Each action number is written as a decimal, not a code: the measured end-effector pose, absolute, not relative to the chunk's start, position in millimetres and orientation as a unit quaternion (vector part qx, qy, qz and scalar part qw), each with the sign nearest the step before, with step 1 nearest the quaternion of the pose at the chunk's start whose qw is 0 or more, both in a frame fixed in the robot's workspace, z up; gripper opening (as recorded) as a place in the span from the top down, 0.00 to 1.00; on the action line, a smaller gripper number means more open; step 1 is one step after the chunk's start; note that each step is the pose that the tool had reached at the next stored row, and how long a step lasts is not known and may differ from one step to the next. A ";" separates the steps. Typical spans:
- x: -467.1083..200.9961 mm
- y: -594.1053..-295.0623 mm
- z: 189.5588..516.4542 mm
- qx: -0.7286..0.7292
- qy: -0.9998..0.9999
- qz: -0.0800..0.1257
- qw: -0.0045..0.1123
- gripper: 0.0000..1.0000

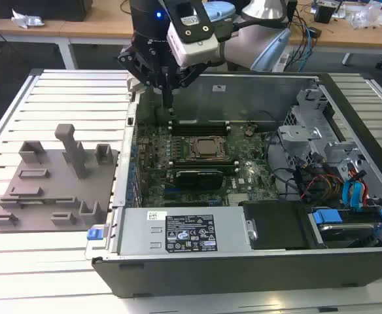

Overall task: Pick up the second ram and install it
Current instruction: 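Reach for the second ram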

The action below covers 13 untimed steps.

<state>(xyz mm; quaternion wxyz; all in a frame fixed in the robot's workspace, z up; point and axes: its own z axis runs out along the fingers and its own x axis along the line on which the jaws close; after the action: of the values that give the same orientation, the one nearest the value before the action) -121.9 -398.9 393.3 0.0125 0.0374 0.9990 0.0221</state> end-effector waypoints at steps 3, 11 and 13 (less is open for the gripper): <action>-154.2 -398.9 393.3 0.037 0.999 0.022 0.013 0.90; -201.6 -398.8 393.3 0.037 0.999 0.022 0.014 0.90; -209.6 -398.9 393.1 0.037 0.999 0.022 0.014 0.90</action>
<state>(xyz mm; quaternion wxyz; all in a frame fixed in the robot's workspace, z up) -209.6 -398.9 393.1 0.0140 0.0373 0.9990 0.0221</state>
